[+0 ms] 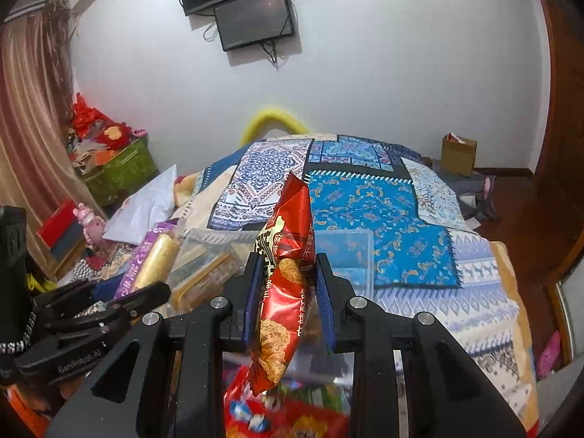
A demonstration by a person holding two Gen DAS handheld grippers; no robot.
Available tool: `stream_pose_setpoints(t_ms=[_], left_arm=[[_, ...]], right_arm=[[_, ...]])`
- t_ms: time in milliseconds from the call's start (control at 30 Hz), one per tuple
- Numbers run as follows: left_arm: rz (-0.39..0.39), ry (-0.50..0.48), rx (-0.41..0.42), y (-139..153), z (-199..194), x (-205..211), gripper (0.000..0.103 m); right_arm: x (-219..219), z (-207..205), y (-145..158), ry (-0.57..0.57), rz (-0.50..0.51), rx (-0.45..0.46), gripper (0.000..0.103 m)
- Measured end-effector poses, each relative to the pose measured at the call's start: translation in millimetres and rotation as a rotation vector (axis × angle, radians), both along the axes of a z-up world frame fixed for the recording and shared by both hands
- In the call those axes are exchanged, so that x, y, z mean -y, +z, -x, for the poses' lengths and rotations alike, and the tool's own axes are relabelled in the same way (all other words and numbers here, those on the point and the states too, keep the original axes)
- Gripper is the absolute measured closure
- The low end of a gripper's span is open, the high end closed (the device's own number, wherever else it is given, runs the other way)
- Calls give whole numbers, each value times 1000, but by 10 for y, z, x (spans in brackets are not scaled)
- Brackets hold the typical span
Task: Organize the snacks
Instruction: 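Lower the coconut roll and red bean-snack bag into the clear box, open both tools, then grasp the yellow Kakao bag with left tool while right tool grasps red chip bag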
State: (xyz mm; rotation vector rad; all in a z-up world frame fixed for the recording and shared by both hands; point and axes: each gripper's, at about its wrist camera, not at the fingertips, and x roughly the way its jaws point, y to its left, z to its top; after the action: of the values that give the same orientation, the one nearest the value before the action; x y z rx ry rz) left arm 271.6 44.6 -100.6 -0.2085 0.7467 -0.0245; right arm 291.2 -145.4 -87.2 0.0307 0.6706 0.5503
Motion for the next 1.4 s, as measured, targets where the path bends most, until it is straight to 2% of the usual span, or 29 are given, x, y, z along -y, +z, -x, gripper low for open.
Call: stream_pose_setpoints(t_ms=[367,567,667,767,867,933,1000,1067,1200,1300,1400], left_arm=[[-35,6,-95,-429,-538,31,58],[-38,-6,-134,-609,-660,71,58],[-35,8,-144,-633,-670,75,58],[-13,10,-139,-591,-643,55,58],[-24,5,-127,-502,-575,66,58],[-32,3,-117,-432,-519,74,58],[-34,1,-99,-320,-412,65,57],[-34,-1,-80,-215,-302,47,57],[-41,3,-49,-24,-60,5,56],[-42,2,-32,98,158,-36,52],[-75,3,-28,177,411,-70,50]], right_arm=[[-294,-422,-398,53,59,-110,77],[-290,-489,-512,71,62,-156,77],[-333,-513,-557,67,109,-161,75],[-344,-503,-555,59,149,-144,74],[-296,-453,-481,54,151,-124,68],[-246,-392,-393,31,161,-91,62],[-185,-317,-314,20,157,-62,51],[-136,-224,-244,14,153,-39,47],[2,16,-125,9,138,-16,41],[81,190,-79,19,133,1,39],[142,398,-57,32,152,24,39]])
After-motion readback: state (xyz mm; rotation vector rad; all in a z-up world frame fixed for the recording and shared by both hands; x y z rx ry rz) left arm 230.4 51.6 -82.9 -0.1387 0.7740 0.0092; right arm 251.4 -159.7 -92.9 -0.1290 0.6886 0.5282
